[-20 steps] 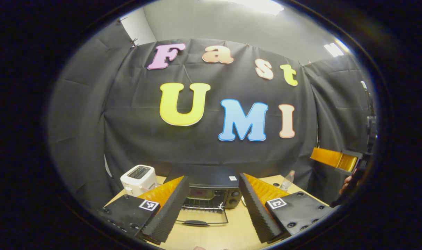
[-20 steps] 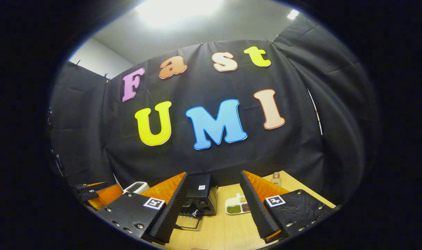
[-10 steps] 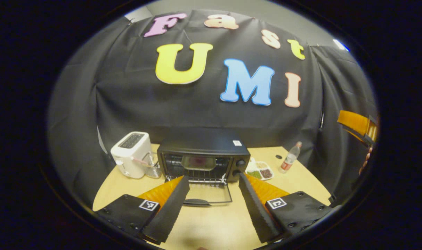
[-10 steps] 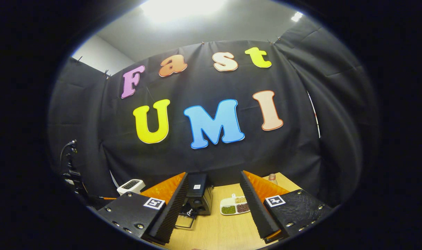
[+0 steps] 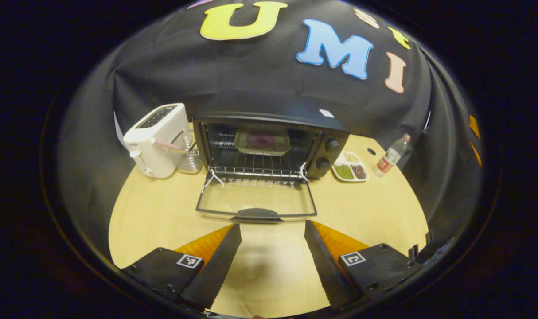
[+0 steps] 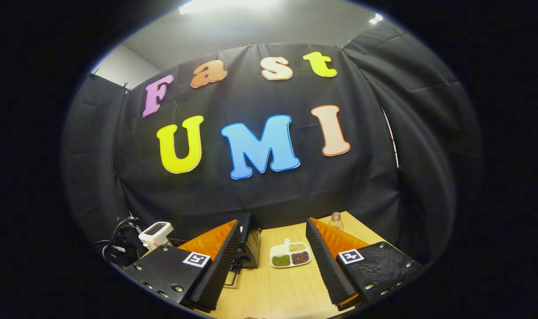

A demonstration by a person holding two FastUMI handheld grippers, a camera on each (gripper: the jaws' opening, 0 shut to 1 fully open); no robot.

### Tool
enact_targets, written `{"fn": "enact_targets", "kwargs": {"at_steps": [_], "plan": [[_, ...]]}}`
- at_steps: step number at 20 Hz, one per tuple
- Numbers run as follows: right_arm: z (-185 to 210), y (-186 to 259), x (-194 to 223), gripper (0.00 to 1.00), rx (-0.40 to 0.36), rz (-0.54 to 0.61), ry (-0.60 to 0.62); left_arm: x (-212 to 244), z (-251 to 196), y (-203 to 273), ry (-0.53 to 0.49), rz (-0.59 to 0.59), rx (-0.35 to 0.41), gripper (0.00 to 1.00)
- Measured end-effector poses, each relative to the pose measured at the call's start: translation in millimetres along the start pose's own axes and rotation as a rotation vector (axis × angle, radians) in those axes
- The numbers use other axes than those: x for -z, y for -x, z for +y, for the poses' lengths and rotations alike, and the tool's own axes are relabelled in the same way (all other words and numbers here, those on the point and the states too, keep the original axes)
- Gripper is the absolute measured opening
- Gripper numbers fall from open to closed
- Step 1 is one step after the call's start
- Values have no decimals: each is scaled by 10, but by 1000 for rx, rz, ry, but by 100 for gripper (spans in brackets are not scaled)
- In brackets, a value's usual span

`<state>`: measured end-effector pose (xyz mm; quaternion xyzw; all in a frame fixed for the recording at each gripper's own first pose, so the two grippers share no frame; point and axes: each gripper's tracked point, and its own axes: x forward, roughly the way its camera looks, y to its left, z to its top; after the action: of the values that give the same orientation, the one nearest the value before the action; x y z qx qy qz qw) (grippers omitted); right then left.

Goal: Open the electric oven with the left hand, put the food in, and close the electric oven.

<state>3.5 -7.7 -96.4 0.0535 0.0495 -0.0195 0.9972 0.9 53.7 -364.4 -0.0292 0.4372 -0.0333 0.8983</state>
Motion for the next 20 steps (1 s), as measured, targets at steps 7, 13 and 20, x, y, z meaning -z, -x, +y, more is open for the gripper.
{"fn": "enact_targets", "kwargs": {"at_steps": [7,13,20], "plan": [[-156,-64,148,90,53,46,-4,477,264,-542,-46,219,-27,98],[-278,-113,208,90,101,72,-7,633,347,-919,-37,317,-32,98],[-314,-165,236,90,127,93,3,622,351,-1158,-20,357,-31,98]]}}
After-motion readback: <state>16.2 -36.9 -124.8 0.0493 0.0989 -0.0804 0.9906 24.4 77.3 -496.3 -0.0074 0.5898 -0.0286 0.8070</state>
